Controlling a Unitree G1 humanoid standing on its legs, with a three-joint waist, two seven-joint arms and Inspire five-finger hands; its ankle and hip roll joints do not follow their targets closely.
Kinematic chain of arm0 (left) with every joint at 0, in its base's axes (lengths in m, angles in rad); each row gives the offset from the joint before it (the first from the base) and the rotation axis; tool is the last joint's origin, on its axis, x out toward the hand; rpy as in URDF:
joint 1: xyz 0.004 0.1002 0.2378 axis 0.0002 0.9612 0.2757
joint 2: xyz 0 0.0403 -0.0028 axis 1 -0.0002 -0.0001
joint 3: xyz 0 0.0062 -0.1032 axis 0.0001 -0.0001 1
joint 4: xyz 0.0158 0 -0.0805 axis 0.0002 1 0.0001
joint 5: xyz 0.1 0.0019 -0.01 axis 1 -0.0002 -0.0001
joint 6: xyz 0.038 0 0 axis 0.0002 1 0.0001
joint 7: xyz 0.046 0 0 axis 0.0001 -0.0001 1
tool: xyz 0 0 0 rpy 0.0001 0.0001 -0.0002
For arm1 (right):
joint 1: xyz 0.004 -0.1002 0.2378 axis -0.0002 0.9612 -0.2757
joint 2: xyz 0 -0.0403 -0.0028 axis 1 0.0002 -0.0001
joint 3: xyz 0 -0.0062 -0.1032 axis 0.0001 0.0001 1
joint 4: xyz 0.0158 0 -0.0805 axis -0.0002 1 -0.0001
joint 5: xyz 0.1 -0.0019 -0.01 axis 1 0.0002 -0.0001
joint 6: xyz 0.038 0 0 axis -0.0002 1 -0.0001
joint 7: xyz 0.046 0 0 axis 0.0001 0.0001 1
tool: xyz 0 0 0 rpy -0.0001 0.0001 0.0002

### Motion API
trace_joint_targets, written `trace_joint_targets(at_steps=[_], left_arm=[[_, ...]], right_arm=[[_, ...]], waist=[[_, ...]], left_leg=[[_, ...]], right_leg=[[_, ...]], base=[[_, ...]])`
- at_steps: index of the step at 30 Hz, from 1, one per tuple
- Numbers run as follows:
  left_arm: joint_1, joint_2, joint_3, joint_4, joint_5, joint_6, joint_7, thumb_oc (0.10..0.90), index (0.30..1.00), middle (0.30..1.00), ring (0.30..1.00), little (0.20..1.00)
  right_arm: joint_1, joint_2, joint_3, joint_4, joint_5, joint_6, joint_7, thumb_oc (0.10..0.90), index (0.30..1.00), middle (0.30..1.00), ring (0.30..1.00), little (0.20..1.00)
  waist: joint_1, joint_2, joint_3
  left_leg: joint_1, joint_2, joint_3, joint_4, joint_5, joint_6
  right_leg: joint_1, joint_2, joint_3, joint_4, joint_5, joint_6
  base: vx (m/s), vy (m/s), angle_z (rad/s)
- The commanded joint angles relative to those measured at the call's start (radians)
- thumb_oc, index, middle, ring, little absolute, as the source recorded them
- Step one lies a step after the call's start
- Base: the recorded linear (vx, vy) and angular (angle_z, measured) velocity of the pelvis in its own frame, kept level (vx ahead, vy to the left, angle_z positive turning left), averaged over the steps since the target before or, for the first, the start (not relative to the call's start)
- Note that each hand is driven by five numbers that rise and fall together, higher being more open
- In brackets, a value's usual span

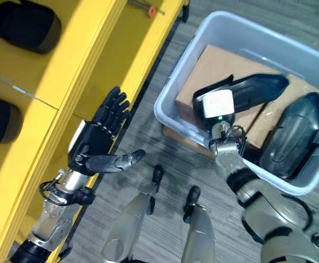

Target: Move parts from the plastic box to the shelf.

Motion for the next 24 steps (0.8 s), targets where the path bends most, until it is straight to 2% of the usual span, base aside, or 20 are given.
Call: trace_joint_targets(at_steps=[1, 2, 4, 12, 19, 24], left_arm=[[-0.039, -0.020, 0.025, -0.124, -0.032, -0.102, -0.044, 0.900, 1.000, 1.000, 1.000, 1.000], [-0.039, -0.020, 0.025, -0.124, -0.032, -0.102, -0.044, 0.900, 1.000, 1.000, 1.000, 1.000], [-0.024, -0.017, 0.039, -0.128, -0.033, -0.094, -0.057, 0.900, 1.000, 1.000, 1.000, 1.000], [0.016, -0.014, 0.050, -0.117, -0.042, -0.085, -0.077, 0.900, 1.000, 1.000, 1.000, 1.000], [0.042, -0.015, 0.058, -0.110, -0.062, -0.057, -0.105, 0.900, 1.000, 1.000, 1.000, 1.000], [0.078, -0.014, 0.068, -0.106, -0.072, -0.038, -0.129, 0.900, 1.000, 1.000, 1.000, 1.000]], right_arm=[[-0.044, -0.062, -0.091, -0.065, -0.067, -0.002, -0.011, 0.400, 0.300, 0.300, 0.300, 0.300], [-0.044, -0.062, -0.091, -0.065, -0.067, -0.002, -0.011, 0.400, 0.300, 0.300, 0.300, 0.300], [-0.011, -0.082, -0.125, -0.191, -0.096, -0.016, 0.026, 0.400, 0.300, 0.300, 0.300, 0.300], [0.107, -0.112, -0.209, -0.483, -0.179, -0.095, 0.078, 0.400, 0.300, 0.300, 0.300, 0.300], [0.164, -0.113, -0.245, -0.541, -0.173, -0.156, 0.070, 0.400, 0.300, 0.300, 0.300, 0.300], [0.215, -0.109, -0.277, -0.574, -0.141, -0.229, 0.068, 0.400, 0.300, 0.300, 0.300, 0.300]], waist=[[-0.001, 0.000, -0.003], [-0.001, 0.000, -0.003], [-0.009, -0.017, -0.012], [-0.034, -0.066, -0.096], [-0.038, -0.083, -0.166], [-0.039, -0.097, -0.228]], left_leg=[[0.077, -0.028, 0.059, -0.056, -0.047, 0.016], [0.077, -0.028, 0.059, -0.056, -0.047, 0.016], [0.116, -0.023, 0.056, -0.069, -0.049, 0.014], [0.203, -0.018, 0.054, -0.105, -0.068, 0.011], [0.266, -0.018, 0.043, -0.129, -0.079, 0.007], [0.307, -0.014, 0.032, -0.147, -0.084, 0.004]], right_leg=[[0.039, 0.017, -0.028, 0.005, 0.014, 0.031], [0.039, 0.017, -0.028, 0.005, 0.014, 0.031], [0.082, 0.018, -0.020, -0.029, 0.027, 0.035], [0.195, 0.013, 0.002, -0.140, 0.051, 0.045], [0.281, 0.012, 0.004, -0.209, 0.058, 0.048], [0.333, 0.010, 0.002, -0.245, 0.064, 0.050]], base=[[0.02, -0.025, -0.19], [0.03, -0.027, -0.07], [0.02, -0.020, -0.04], [0.07, -0.028, -0.07], [0.08, -0.027, 0.01], [0.08, -0.027, 0.01]])
